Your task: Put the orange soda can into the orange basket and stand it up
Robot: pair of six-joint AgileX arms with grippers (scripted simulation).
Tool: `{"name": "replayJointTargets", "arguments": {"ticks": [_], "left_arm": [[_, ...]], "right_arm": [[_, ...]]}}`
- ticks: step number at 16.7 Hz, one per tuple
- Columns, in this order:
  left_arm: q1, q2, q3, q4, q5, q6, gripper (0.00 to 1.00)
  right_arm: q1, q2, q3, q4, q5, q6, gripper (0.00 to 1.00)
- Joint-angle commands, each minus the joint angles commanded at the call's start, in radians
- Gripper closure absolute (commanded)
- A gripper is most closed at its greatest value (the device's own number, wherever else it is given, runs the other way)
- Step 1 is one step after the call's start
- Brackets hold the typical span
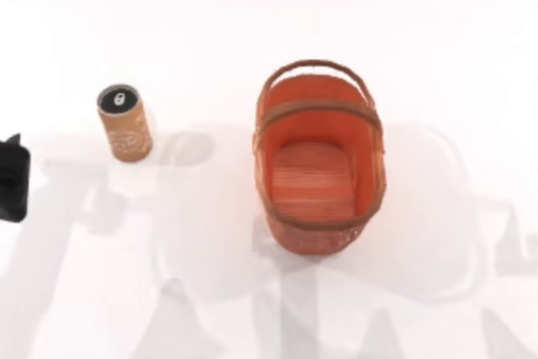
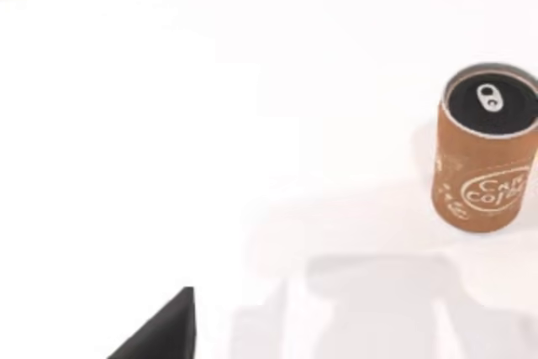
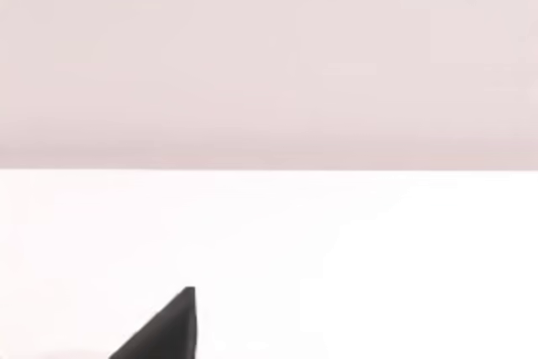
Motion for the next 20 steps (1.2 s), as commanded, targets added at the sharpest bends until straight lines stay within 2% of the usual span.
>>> {"name": "replayJointTargets", "arguments": {"ticks": [7,11,16,20], "left_arm": [[-0.071,0.801,0.737,-0.386,0.002,0.197,0.00],[-0.108,1.191,1.077,-0.598,0.003,0.298,0.00],[-0.140,1.516,1.334,-0.805,0.004,0.385,0.00],[-0.148,1.596,1.405,-0.864,0.004,0.408,0.00]], "right_arm": [[0.000,0.000,0.000,0.000,0.000,0.000,0.00],[0.000,0.000,0.000,0.000,0.000,0.000,0.00],[0.000,0.000,0.000,0.000,0.000,0.000,0.00],[0.000,0.000,0.000,0.000,0.000,0.000,0.00]]}}
